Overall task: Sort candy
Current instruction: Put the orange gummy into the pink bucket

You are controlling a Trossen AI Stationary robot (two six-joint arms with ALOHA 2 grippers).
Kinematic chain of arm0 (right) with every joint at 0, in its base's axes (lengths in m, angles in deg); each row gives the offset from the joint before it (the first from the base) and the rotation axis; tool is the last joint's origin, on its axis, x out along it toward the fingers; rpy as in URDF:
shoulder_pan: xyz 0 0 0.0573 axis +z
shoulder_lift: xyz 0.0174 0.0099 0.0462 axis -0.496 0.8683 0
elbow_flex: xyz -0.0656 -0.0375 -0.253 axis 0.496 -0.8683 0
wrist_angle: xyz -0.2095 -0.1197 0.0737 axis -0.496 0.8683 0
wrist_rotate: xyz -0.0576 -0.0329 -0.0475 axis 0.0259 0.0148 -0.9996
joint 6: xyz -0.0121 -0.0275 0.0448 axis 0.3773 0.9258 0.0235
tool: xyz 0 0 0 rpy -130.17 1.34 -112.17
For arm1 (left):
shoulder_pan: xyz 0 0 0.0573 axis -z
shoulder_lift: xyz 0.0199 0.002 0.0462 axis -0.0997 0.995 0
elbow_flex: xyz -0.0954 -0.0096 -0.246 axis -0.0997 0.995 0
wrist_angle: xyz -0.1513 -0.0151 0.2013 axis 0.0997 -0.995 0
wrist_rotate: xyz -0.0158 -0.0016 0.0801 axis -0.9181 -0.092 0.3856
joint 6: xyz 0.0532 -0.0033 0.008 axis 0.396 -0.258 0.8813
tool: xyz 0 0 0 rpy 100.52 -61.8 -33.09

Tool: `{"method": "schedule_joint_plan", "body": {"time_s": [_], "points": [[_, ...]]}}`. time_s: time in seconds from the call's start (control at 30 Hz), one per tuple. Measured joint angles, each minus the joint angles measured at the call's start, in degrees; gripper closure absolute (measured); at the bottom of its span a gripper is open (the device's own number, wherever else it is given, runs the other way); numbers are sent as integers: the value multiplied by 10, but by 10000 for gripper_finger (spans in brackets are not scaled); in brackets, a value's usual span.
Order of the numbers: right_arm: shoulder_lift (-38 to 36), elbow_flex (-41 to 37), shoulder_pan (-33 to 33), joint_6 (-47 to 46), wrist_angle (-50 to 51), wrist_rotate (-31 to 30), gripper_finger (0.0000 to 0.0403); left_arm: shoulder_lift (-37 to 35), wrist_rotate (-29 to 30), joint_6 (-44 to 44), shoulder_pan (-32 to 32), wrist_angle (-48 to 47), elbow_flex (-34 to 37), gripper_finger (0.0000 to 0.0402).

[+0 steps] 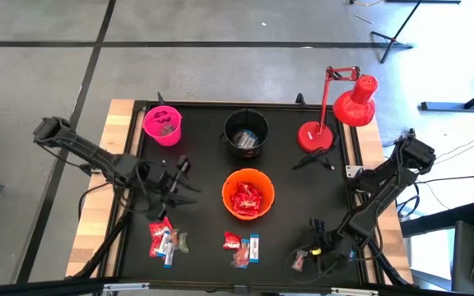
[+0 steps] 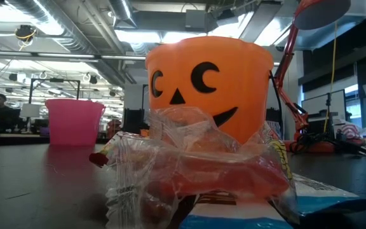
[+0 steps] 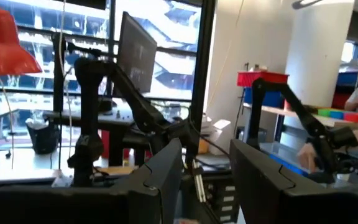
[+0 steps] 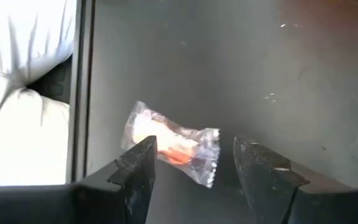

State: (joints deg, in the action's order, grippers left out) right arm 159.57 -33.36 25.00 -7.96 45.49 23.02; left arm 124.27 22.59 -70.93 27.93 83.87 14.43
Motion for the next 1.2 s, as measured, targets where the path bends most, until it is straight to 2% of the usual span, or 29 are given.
{"method": "schedule_joint_plan", "body": {"time_s": [0.27, 0.53, 0.67, 1.0, 1.2], "points": [[38, 0, 0, 6, -24, -8, 191, 43, 0, -13, 1, 33, 0, 276], [99, 3, 0, 10, -60, 10, 196, 49, 0, -17, 1, 35, 0, 276], [96, 3, 0, 2, -47, 10, 234, 49, 4, -17, 1, 35, 0, 276], [58, -1, 0, 19, -20, 10, 391, 49, 61, -18, 1, 34, 0, 276], [13, -1, 0, 31, -17, -48, 390, 49, 72, -23, 1, 33, 0, 276]]}}
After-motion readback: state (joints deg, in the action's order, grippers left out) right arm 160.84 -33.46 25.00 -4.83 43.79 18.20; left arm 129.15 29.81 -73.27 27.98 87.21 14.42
